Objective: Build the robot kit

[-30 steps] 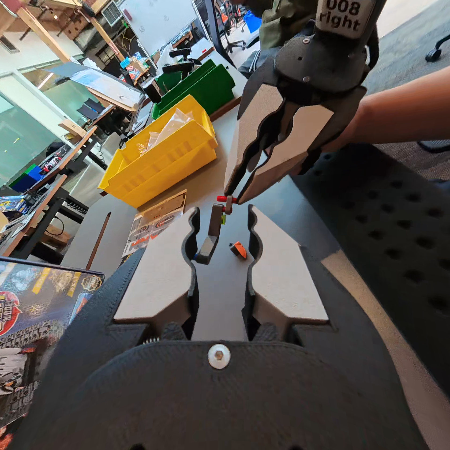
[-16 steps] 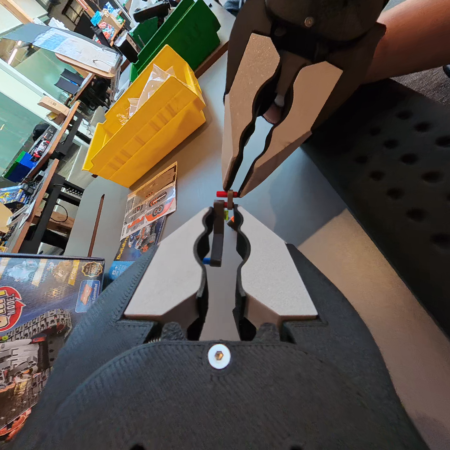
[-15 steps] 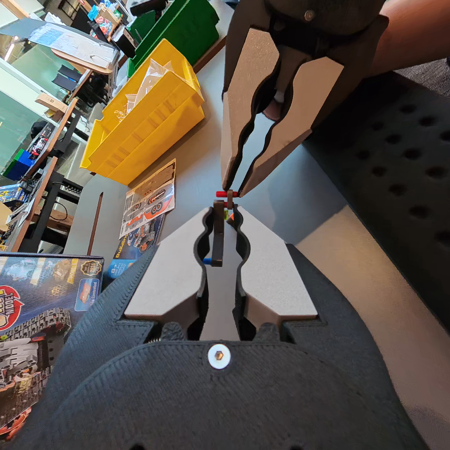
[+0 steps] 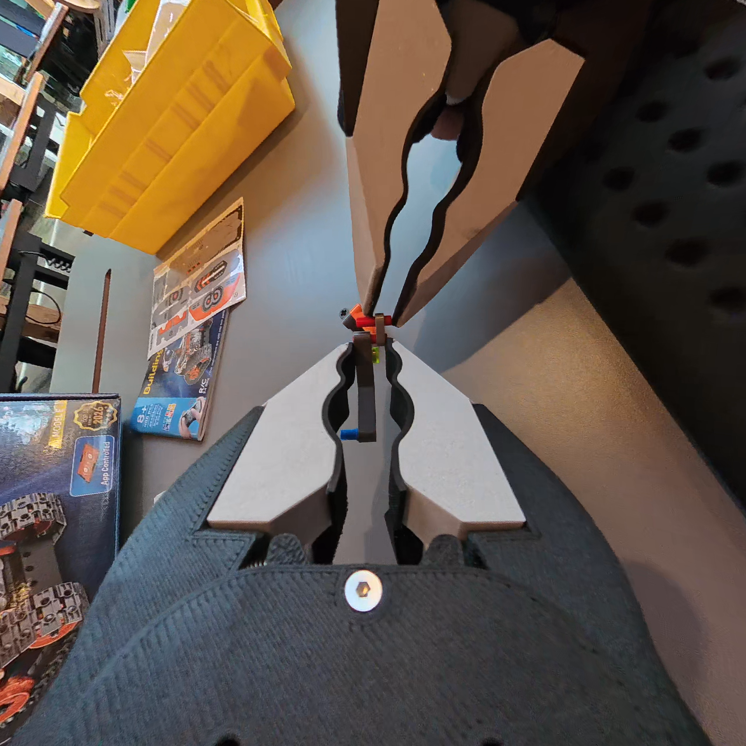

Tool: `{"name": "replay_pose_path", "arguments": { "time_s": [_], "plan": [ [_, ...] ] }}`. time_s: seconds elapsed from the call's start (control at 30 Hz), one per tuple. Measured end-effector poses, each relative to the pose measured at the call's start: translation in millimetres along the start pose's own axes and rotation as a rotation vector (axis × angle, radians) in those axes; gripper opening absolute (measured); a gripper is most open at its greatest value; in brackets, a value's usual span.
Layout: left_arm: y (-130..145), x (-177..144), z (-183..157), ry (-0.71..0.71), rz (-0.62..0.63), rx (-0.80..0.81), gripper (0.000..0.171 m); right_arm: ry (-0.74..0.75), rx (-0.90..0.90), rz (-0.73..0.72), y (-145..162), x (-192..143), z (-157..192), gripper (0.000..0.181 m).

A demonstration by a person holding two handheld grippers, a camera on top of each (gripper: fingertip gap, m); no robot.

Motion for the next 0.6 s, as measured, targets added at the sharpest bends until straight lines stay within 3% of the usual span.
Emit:
{"name": "replay_pose_path", "arguments": {
  "time_s": [0.3, 0.6],
  "plan": [
    [16.3, 12.2, -10.4, 0.040, 0.070, -0.026, 0.012, -0.128, -0.007, 0.065, 10.1, 8.3, 15.5, 0.007],
    [20.8, 17.7, -11.9, 0.025, 0.083, -0.047, 0.013, -0.145, -0.014, 0.115, 16.2, 11.4, 18.6, 0.007]
  ]
}}
Point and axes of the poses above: each gripper's, where its closed fingertips meet, x out along the fingers, y out of its underside, z = x × y across the jaws, the point moved 4 cm from there along -x, back along the fingers, and after that the axes turned 10 degrees about -x, right-handed, at the moved point
